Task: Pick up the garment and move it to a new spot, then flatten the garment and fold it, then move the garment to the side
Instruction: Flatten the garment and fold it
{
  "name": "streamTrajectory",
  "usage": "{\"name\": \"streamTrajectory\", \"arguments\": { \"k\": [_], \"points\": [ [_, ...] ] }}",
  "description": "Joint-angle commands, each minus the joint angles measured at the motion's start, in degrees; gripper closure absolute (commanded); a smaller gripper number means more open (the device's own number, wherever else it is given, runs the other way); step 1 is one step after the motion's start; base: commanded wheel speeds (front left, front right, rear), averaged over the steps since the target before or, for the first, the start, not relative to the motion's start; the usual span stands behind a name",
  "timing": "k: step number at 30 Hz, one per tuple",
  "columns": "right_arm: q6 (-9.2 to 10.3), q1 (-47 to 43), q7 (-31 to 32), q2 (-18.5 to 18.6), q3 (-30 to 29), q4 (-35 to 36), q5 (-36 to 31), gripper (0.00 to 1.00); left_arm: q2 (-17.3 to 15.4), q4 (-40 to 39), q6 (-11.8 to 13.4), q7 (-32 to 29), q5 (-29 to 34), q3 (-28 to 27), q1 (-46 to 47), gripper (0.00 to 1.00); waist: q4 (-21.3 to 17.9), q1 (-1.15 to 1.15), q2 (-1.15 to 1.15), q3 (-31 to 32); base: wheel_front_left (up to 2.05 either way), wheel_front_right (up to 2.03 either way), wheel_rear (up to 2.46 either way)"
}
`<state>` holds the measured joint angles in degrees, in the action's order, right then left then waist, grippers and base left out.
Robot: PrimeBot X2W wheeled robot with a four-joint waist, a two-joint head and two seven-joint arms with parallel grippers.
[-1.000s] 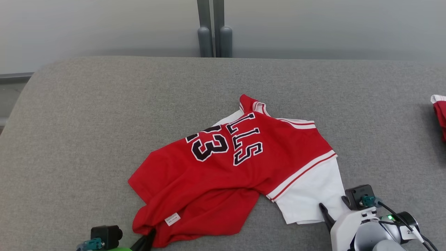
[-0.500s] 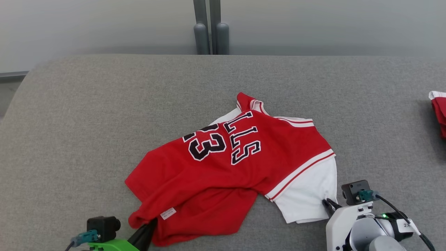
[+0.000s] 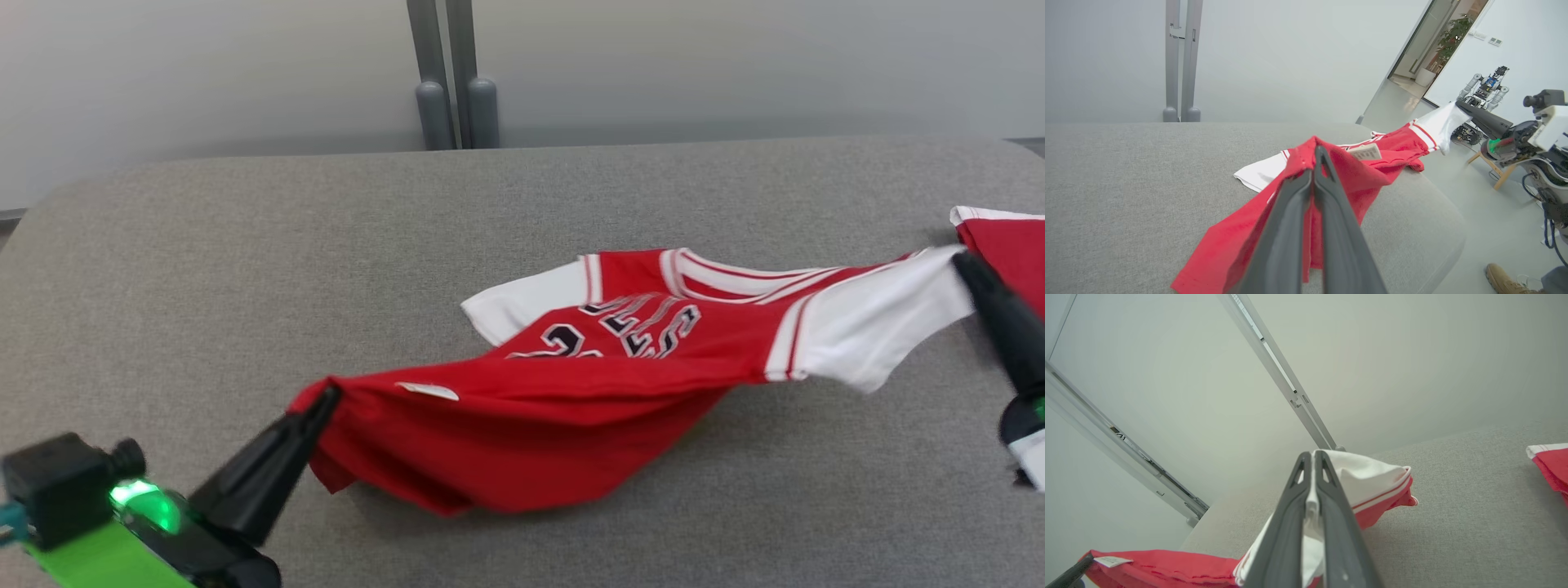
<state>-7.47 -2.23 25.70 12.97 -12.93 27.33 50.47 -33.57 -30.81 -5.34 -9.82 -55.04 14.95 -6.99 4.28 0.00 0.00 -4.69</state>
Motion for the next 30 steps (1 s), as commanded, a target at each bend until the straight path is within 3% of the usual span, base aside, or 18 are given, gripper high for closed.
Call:
{"name": "streamTrajectory", "arguments": {
  "k": [1,4,8,13,16,19,24,27,30],
  "points": [
    [-0.04,2.91,1.45,0.55,-1.82,2.19,1.3,1.0,-1.72,-1.66,0.08,-0.98,-1.18,-1.8,2.48,1.0,-1.24,0.0,0.0,-1.67,0.0,0.0,0.0],
    [-0.03,11.43,5.63,1.93,-6.24,4.94,3.25,1.0,-4.06,-3.46,-0.1,-3.99,-4.71,-5.35,10.53,1.0,-2.0,0.0,0.0,-5.63,0.0,0.0,0.0],
    [-0.04,28.45,11.1,4.36,-6.96,0.35,-0.05,1.0,-4.77,1.85,-0.47,-9.19,-7.4,-5.08,28.4,1.0,-2.1,0.0,0.0,-12.27,0.0,0.0,0.0],
    [-0.04,55.87,13.28,3.83,-3.82,-14.08,-10.98,1.0,1.22,19.02,-0.6,-13.2,-3.21,0.92,55.96,1.0,-1.39,0.0,0.0,-22.15,0.0,0.0,0.0],
    [-0.04,69.82,9.56,1.01,-0.96,-23.25,-16.85,1.0,5.61,31.44,-0.95,-9.34,2.32,2.71,69.79,1.0,-1.66,0.0,0.0,-26.03,0.0,0.0,0.0],
    [-0.04,80.6,2.66,-2.63,0.51,-32.04,-20.18,1.0,9.91,43.52,-1.33,-0.76,7.85,3.28,80.91,1.0,-2.44,0.0,0.0,-27.72,0.0,0.0,0.0],
    [-0.04,87.23,-5.19,-5.16,4.01,-40.31,-19.83,1.0,12.93,57.31,-1.99,12.68,13.55,5.65,89.26,1.0,-3.66,0.0,0.0,-28.72,0.0,0.0,0.0],
    [-0.03,82.62,-7.38,-3.63,7.45,-41.11,-17.21,1.0,12.46,61.18,-2.18,17.77,14.41,11.25,87.51,1.0,-3.99,0.0,0.0,-27.7,0.0,0.0,0.0],
    [-0.04,73.3,-9.13,-2.15,9.45,-38.21,-14.05,1.0,10.35,61.85,-2.16,21.18,11.28,16.03,81.82,1.0,-4.14,0.0,0.0,-25.97,0.0,0.0,0.0]
  ]
}}
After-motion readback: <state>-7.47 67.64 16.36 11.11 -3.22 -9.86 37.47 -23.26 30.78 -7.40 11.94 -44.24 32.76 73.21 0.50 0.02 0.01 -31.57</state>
